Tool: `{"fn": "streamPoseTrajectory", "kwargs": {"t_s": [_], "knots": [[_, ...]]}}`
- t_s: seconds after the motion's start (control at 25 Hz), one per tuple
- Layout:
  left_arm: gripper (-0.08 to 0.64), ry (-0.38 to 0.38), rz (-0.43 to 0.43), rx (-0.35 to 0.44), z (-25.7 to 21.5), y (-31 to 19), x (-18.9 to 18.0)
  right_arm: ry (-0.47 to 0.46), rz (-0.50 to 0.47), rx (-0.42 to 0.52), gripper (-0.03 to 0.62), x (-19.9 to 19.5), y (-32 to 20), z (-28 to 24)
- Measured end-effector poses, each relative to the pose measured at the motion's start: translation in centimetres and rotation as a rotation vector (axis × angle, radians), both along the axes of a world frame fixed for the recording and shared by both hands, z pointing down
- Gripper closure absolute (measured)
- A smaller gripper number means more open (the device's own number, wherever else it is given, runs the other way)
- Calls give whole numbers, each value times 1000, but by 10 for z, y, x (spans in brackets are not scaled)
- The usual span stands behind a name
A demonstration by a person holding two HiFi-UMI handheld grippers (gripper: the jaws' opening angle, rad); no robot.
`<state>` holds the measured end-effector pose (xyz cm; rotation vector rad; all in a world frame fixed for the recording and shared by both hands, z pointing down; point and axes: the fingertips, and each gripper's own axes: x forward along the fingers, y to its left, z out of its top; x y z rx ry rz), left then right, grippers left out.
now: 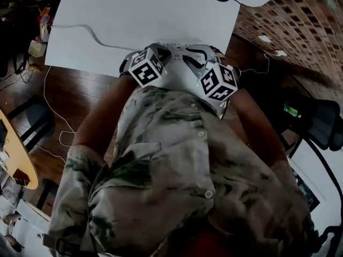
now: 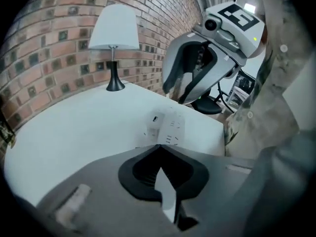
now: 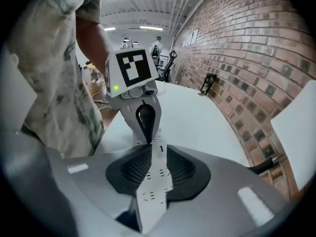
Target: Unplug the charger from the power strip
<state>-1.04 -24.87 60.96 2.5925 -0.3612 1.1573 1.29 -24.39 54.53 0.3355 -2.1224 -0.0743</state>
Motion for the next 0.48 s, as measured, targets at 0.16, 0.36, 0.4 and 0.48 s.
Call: {"fn": "streamPoseTrajectory", "kwargs": {"t_s": [0.16,0.36,0.4,0.48], "knots": [[560,56,20,-72,3,6,8,126,-91,-77,462,-11,-9,28],[561,102,46,-154,4,0,10,271,-196,-199,459,-12,-8,65],[561,102,53,-161,4,-1,11,291,-214,-210,464,-11,-9,70],[563,101,57,-171,4,-1,12,320,-244,-229,485,-11,-9,74]]}}
